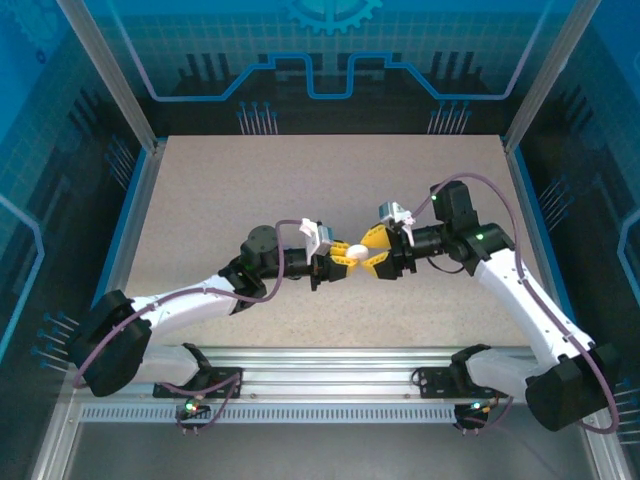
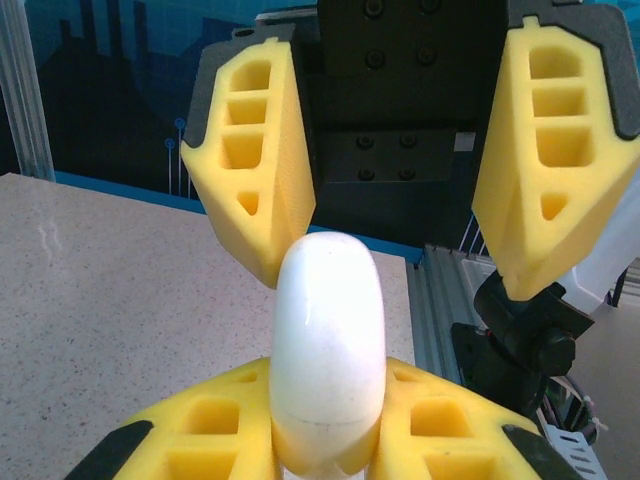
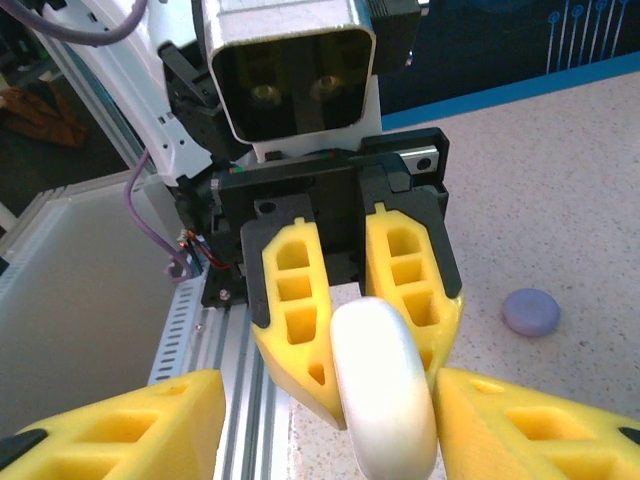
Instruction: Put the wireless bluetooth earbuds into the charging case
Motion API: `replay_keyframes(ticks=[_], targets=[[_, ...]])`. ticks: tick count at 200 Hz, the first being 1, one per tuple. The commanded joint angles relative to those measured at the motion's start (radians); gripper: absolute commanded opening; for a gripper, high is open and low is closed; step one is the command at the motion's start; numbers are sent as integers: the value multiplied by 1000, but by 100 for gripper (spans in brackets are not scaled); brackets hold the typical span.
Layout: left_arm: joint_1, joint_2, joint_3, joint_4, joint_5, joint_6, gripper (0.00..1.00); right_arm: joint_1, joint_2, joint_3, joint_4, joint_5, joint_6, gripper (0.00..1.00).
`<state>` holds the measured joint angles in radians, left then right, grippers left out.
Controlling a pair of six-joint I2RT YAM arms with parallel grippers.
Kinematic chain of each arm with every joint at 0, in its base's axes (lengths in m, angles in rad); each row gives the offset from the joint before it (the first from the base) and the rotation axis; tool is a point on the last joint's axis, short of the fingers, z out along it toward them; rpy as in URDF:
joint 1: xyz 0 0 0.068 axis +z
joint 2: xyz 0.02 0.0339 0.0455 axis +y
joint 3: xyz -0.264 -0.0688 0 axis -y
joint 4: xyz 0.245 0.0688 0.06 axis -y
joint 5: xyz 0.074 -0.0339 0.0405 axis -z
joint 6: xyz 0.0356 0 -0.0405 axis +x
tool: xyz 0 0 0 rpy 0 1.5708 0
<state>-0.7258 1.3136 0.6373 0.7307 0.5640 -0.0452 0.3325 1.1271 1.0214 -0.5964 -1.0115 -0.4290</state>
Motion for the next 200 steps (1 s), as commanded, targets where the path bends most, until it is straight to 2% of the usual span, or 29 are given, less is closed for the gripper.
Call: replay_keyframes(ticks=[1, 28, 55, 88, 143, 162, 177, 200], targets=[[4, 1, 27, 64, 15, -1, 18, 4, -27, -31, 13, 23, -32, 55], [4, 4, 27, 88, 33, -15, 18, 9, -38, -47, 46, 15, -47, 50], [5, 10, 32, 90, 48, -21, 18, 11, -38, -52, 62, -7, -66, 38], [4, 15, 37, 85, 58, -22, 18, 13, -35, -54, 81, -35, -83, 35], [3, 16, 34, 80, 58, -27, 20, 14, -6, -33, 17, -67, -135, 14], [5, 13, 31, 74, 54, -23, 21, 14, -2, -32, 7, -71, -141, 13], [4, 9, 30, 65, 45, -21, 27, 13, 2, -34, 7, -69, -140, 13], [4, -15, 15, 27, 3, 7, 49, 6, 25, -34, 10, -30, -104, 17]])
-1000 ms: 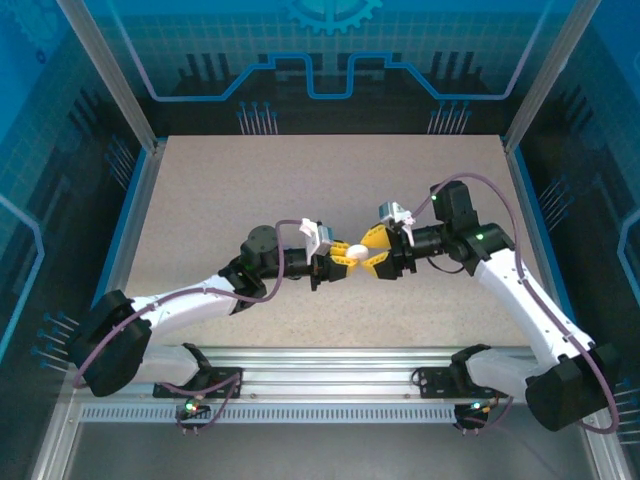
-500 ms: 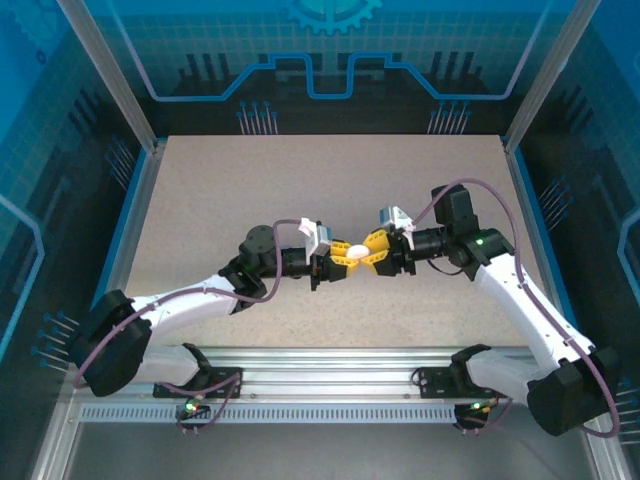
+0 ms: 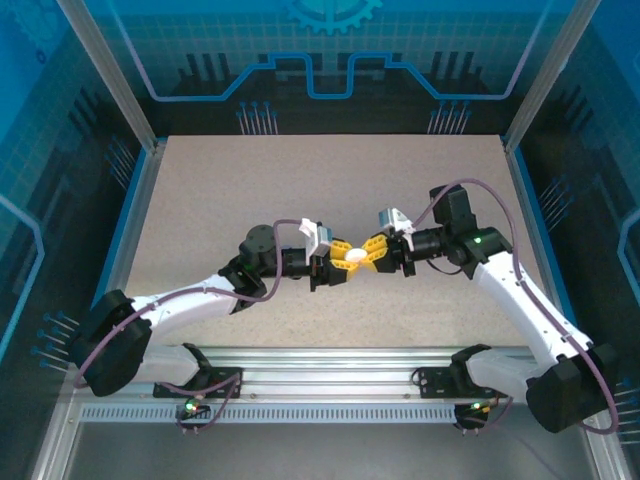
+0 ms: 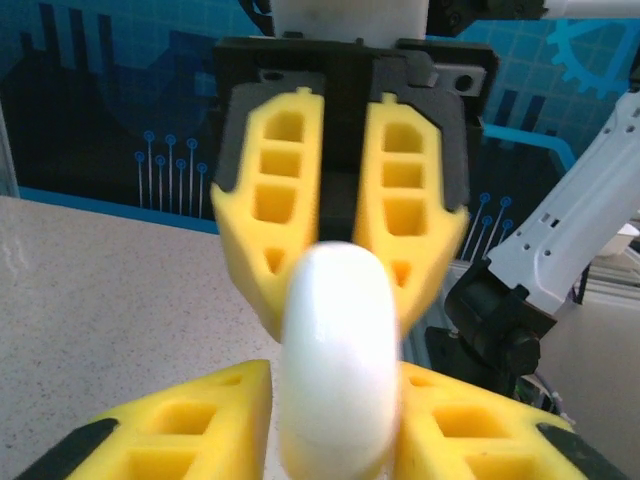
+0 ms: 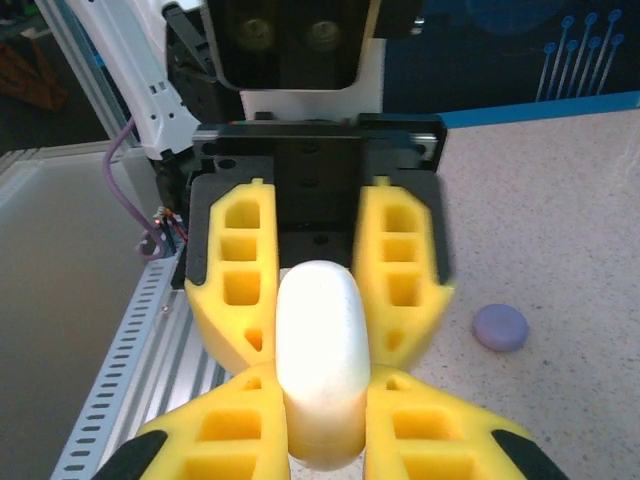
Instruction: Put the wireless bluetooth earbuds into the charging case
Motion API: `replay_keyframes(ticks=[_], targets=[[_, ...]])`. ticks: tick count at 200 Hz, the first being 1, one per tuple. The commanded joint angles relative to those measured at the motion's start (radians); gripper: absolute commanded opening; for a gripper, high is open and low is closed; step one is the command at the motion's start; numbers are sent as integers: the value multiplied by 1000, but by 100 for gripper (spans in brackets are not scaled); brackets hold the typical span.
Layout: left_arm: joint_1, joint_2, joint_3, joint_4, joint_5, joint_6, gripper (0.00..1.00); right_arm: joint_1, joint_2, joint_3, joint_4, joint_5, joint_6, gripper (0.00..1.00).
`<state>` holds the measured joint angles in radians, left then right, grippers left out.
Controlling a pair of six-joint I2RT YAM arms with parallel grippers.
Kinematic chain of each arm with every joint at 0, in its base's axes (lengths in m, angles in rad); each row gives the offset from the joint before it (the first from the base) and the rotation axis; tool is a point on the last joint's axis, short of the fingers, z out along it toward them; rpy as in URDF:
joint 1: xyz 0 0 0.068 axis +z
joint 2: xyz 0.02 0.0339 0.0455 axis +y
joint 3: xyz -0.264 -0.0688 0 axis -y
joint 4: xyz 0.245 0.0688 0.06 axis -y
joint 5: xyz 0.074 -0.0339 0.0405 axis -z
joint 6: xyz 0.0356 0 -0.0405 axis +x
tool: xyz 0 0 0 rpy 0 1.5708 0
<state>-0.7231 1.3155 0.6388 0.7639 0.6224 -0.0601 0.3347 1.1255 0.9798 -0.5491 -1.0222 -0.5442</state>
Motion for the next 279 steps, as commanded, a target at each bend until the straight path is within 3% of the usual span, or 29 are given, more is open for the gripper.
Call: replay_keyframes(ticks=[1, 14, 25, 28, 68, 103, 130, 163, 205, 279], targets=[[2, -20, 12, -9, -58, 25, 50, 2, 28, 8, -37, -18, 15, 17], [3, -58, -5, -71, -118, 58, 67, -8, 60, 12, -33, 17, 57, 18], [5, -98, -15, -146, -161, 90, 96, -10, 97, 22, -30, 54, 111, 17], [4, -111, -18, -169, -173, 100, 99, -10, 111, 25, -32, 58, 124, 17], [34, -310, -55, -436, -416, 163, 99, -3, 322, 120, -31, 161, 359, 17], [176, -429, -44, -622, -583, 27, 99, 31, 495, 180, 14, 235, 524, 16], [314, -430, 4, -765, -624, -54, 99, 45, 639, 256, 2, 251, 618, 16], [402, -377, 43, -864, -678, -113, 99, 47, 769, 331, 0, 252, 699, 17], [442, -318, 47, -879, -763, -162, 99, 49, 864, 380, -43, 296, 743, 18], [496, -253, 55, -889, -783, -169, 99, 45, 947, 385, -47, 333, 794, 20]])
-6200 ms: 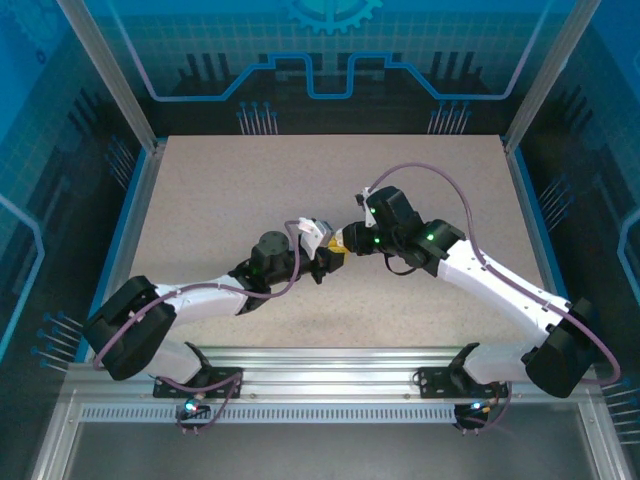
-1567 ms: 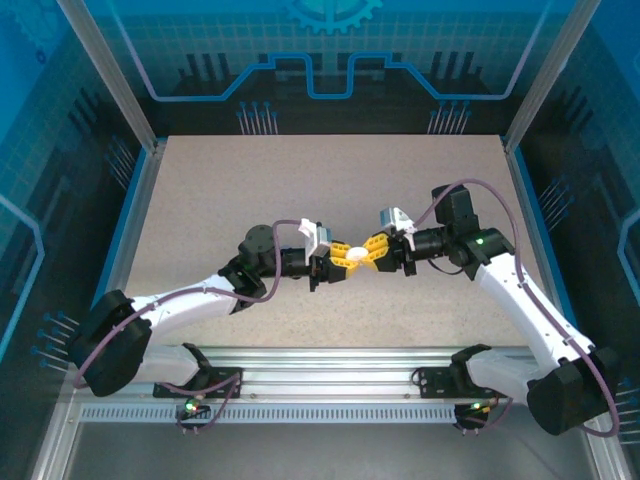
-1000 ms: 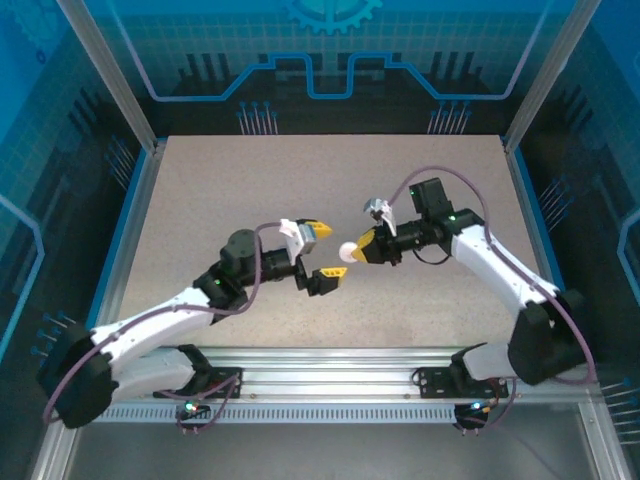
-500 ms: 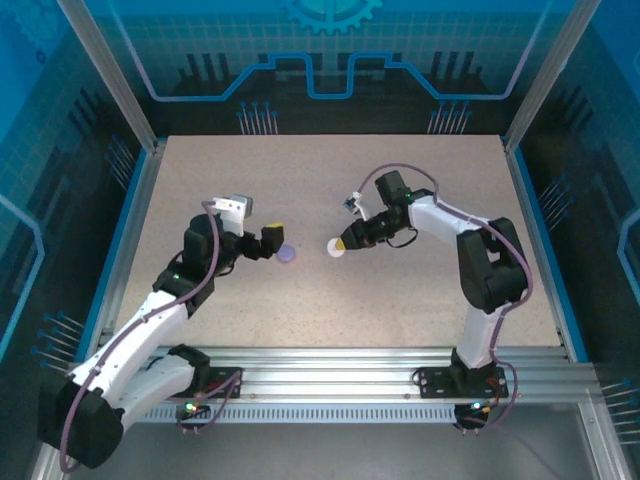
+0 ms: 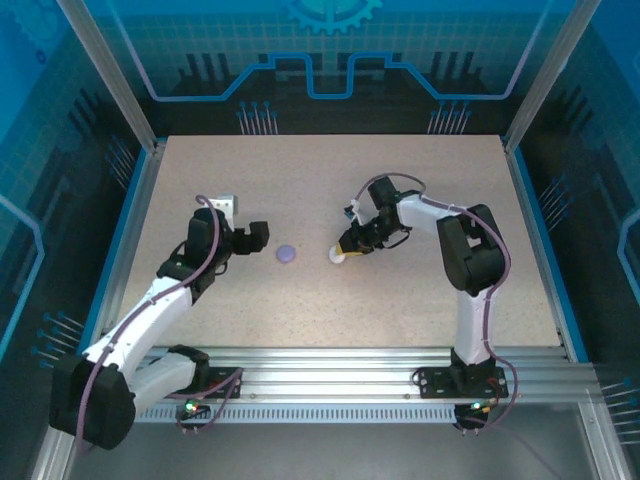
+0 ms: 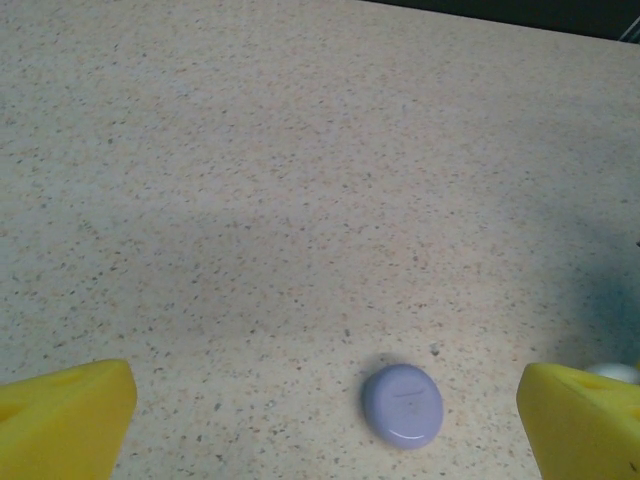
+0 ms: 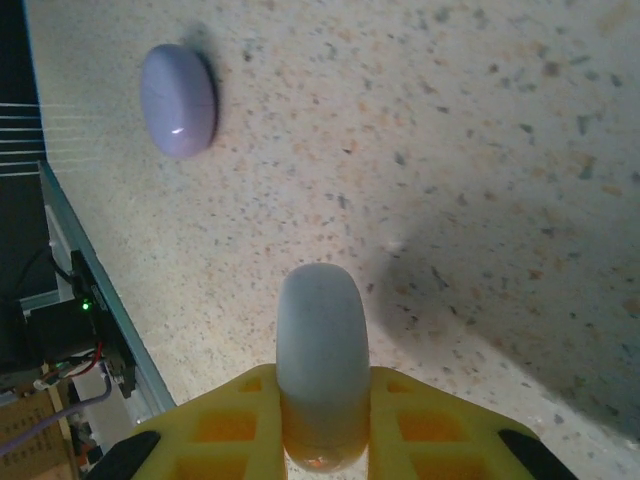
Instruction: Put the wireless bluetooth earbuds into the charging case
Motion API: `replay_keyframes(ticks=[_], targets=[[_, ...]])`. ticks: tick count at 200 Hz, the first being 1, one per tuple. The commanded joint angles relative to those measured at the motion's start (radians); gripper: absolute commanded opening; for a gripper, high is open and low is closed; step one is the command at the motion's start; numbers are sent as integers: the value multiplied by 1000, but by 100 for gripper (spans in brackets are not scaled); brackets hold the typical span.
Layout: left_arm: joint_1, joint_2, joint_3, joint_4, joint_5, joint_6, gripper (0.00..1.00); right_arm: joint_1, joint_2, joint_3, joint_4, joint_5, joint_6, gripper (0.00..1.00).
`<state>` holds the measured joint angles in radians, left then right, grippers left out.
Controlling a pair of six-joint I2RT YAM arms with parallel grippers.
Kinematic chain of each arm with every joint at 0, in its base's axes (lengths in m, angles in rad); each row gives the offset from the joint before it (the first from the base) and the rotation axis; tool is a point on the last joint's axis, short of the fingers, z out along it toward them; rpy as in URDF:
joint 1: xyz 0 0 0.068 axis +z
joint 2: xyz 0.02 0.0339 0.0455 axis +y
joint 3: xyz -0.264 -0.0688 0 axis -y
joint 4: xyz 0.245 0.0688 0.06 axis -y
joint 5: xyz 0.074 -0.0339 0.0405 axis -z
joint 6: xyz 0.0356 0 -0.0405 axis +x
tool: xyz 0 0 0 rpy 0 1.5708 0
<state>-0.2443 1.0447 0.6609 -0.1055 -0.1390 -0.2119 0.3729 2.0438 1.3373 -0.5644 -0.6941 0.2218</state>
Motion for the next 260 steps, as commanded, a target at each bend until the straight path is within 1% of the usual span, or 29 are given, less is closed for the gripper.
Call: replay_keyframes(ticks=[1, 13, 28, 58, 83, 105, 125, 140, 144, 147, 148, 149, 151, 170, 194, 225, 235, 241, 245, 255, 260], targets=[[17, 20, 32, -19, -21, -17, 99, 7, 30, 28, -32, 6, 29, 20], [23, 24, 31, -17, -19, -17, 99, 5, 33, 28, -42, 10, 28, 22], [28, 30, 29, -10, -21, -17, 99, -2, 33, 24, -52, 19, 30, 27], [51, 57, 32, -2, -21, -14, 99, -20, 32, 20, -67, 45, 37, 41], [86, 91, 45, -3, -28, -11, 99, -36, 16, 16, -85, 80, 41, 49], [123, 111, 50, 12, -45, -5, 99, -58, -33, 7, -99, 132, 37, 54], [148, 120, 41, 45, -90, 4, 99, -86, -106, -4, -111, 204, 24, 66], [165, 128, 29, 68, -129, 7, 99, -113, -173, -18, -112, 260, 17, 78], [171, 132, 26, 74, -138, 6, 99, -122, -191, -23, -110, 277, 15, 84], [175, 135, 22, 79, -143, 5, 99, -127, -207, -29, -107, 292, 14, 91], [177, 136, 21, 80, -144, 4, 99, -130, -213, -30, -106, 297, 14, 96], [178, 137, 20, 83, -145, 4, 99, -132, -218, -32, -104, 301, 14, 98], [181, 139, 17, 88, -146, 4, 99, -136, -228, -36, -101, 311, 14, 100], [204, 160, -29, 167, -173, 9, 99, -178, -338, -101, -35, 416, 4, 100], [216, 195, -115, 333, -220, 42, 99, -244, -512, -288, 184, 540, 5, 100], [226, 251, -230, 601, -224, 63, 99, -308, -698, -516, 422, 669, -42, 100], [227, 286, -260, 718, -223, 82, 99, -318, -743, -573, 480, 701, -68, 100], [227, 292, -264, 736, -210, 88, 99, -325, -767, -606, 520, 714, -82, 100], [227, 301, -272, 778, -205, 102, 99, -329, -779, -628, 547, 723, -91, 100], [224, 341, -306, 943, -186, 147, 99, -336, -806, -681, 615, 740, -106, 100], [224, 355, -301, 934, -187, 141, 99, -340, -816, -704, 650, 744, -112, 100]])
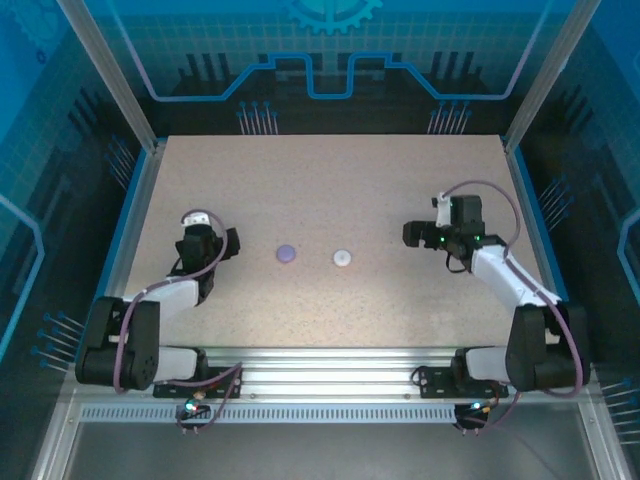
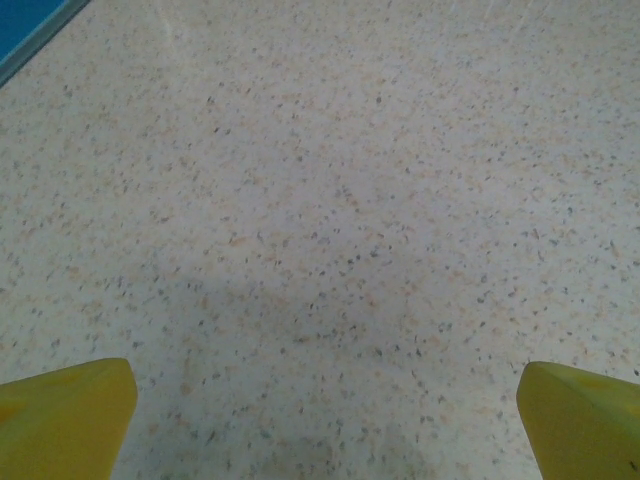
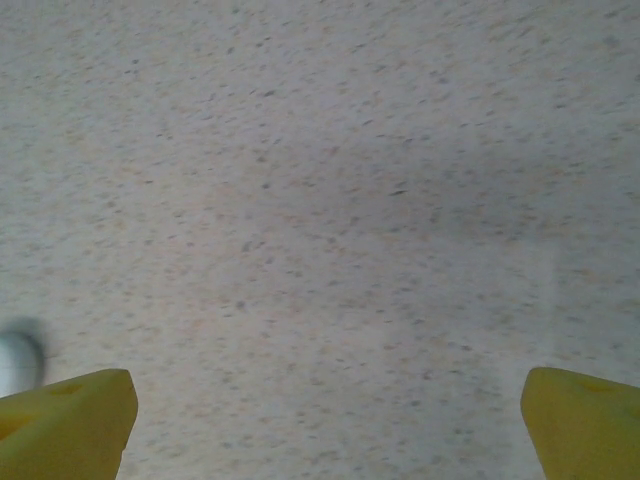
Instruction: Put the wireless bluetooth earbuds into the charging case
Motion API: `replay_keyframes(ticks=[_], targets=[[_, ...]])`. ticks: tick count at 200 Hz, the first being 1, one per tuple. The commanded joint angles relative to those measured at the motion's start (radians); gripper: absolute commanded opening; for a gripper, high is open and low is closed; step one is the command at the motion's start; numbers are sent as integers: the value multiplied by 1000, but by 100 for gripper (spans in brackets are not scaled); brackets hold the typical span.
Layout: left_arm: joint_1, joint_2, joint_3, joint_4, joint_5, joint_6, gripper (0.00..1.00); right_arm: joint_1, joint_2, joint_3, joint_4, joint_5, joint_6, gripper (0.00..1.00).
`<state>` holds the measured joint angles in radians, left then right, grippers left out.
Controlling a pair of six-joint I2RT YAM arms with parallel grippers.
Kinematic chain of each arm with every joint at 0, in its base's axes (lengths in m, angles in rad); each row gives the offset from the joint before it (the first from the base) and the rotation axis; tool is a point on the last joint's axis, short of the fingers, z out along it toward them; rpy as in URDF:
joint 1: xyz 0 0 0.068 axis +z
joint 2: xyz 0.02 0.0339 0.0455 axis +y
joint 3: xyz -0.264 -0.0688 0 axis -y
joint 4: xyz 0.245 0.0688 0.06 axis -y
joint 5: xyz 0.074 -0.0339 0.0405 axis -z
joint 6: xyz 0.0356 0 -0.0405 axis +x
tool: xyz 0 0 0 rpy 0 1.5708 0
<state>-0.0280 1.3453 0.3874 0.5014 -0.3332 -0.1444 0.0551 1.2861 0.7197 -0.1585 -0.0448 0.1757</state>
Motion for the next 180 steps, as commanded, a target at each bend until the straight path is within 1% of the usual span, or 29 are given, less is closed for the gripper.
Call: replay_keyframes(ticks=[1, 5, 14, 22, 26, 29, 40, 52, 56, 62, 70, 96, 111, 115, 118, 124, 127, 134, 139, 142, 148, 155, 180], targets=[[7, 57, -26, 325, 9, 73, 99, -22, -60, -92, 252, 97, -68, 100], [7, 72, -31, 345, 22, 79, 99, -25, -65, -109, 277, 99, -72, 100], [-2, 124, -67, 458, 50, 101, 99, -29, -72, -146, 341, 104, -84, 100], [-22, 201, -104, 615, 54, 132, 99, -32, -72, -174, 394, 106, -94, 100], [-35, 250, -118, 719, 32, 162, 99, -33, -70, -186, 419, 108, -99, 100], [-48, 262, -123, 747, 14, 175, 99, -33, -67, -193, 438, 108, -102, 100], [-64, 197, -98, 583, -5, 158, 99, -34, -54, -220, 516, 110, -111, 100], [-51, 221, -42, 530, 3, 153, 99, -35, -32, -249, 601, 108, -118, 100], [-47, 223, -22, 488, 4, 149, 99, -35, -24, -258, 629, 106, -120, 100], [-26, 205, -24, 453, 37, 126, 99, -33, -7, -271, 677, 103, -123, 100], [-6, 211, -27, 471, 54, 112, 99, -33, 15, -288, 741, 100, -129, 100], [-6, 208, -28, 469, 63, 114, 99, -24, 105, -315, 872, 96, -156, 100], [-7, 209, -27, 471, 63, 115, 99, 0, 208, -356, 1035, 98, -185, 100], [-7, 209, -26, 467, 64, 116, 99, 12, 233, -359, 1079, 117, -194, 100], [-7, 209, -25, 467, 65, 117, 99, 19, 232, -347, 1063, 129, -200, 100], [-7, 208, -25, 466, 66, 118, 99, 26, 212, -300, 931, 135, -200, 100], [-7, 209, -25, 466, 65, 117, 99, 25, 214, -281, 893, 132, -199, 100], [-7, 209, -25, 466, 68, 120, 99, 2, 228, -291, 937, 103, -186, 100], [-7, 209, -25, 464, 71, 120, 99, -7, 218, -282, 904, 84, -178, 100], [-7, 209, -24, 465, 72, 121, 99, -6, 216, -281, 892, 88, -178, 100], [-8, 209, -24, 463, 72, 121, 99, -1, 224, -287, 922, 95, -181, 100], [-7, 209, -24, 463, 72, 121, 99, -3, 218, -280, 898, 94, -178, 100], [-8, 209, -24, 464, 72, 121, 99, -3, 220, -281, 902, 93, -179, 100]])
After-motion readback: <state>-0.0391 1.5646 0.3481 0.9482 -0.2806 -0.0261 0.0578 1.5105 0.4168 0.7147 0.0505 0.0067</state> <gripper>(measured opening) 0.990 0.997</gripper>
